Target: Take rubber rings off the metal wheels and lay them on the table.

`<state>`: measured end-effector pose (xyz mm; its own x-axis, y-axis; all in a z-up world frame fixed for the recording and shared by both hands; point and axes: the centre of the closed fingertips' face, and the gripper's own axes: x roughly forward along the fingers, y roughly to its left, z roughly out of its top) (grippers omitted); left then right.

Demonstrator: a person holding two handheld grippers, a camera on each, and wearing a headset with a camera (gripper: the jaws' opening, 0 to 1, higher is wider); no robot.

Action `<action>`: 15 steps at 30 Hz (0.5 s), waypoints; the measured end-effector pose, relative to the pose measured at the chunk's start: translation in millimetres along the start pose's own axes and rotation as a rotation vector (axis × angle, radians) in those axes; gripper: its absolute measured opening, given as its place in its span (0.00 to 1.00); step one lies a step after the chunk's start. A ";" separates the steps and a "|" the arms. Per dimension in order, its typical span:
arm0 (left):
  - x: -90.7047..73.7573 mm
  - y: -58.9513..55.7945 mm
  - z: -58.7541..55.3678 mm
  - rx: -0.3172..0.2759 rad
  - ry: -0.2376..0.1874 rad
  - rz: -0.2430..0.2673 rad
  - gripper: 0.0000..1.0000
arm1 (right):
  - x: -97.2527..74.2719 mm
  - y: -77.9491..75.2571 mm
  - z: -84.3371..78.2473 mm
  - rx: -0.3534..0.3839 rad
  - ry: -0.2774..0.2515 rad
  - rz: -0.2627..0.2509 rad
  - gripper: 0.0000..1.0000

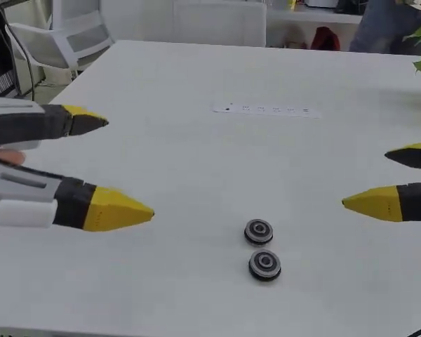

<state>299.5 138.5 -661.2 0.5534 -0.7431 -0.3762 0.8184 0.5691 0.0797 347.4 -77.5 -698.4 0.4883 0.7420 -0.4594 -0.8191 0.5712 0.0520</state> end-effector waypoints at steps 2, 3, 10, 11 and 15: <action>6.1 0.2 9.6 0.030 -0.010 -0.011 0.91 | 6.8 3.8 8.1 0.004 -0.037 0.026 0.76; 9.1 0.3 13.7 0.040 -0.016 -0.016 0.90 | 8.8 5.0 10.3 0.008 -0.045 0.033 0.76; 37.8 -7.5 34.2 0.099 -0.049 -0.073 0.87 | 24.2 17.1 18.4 -0.028 -0.102 0.087 0.75; 41.1 -9.7 35.5 0.106 -0.054 -0.083 0.87 | 26.3 21.7 18.7 -0.025 -0.119 0.110 0.74; 58.8 -18.0 39.6 0.139 -0.074 -0.119 0.82 | 35.8 30.6 12.8 -0.019 -0.144 0.149 0.71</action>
<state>323.5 70.6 -648.2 0.4572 -0.8292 -0.3217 0.8894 0.4254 0.1675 343.6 -29.0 -701.9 0.3981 0.8610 -0.3166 -0.8903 0.4458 0.0929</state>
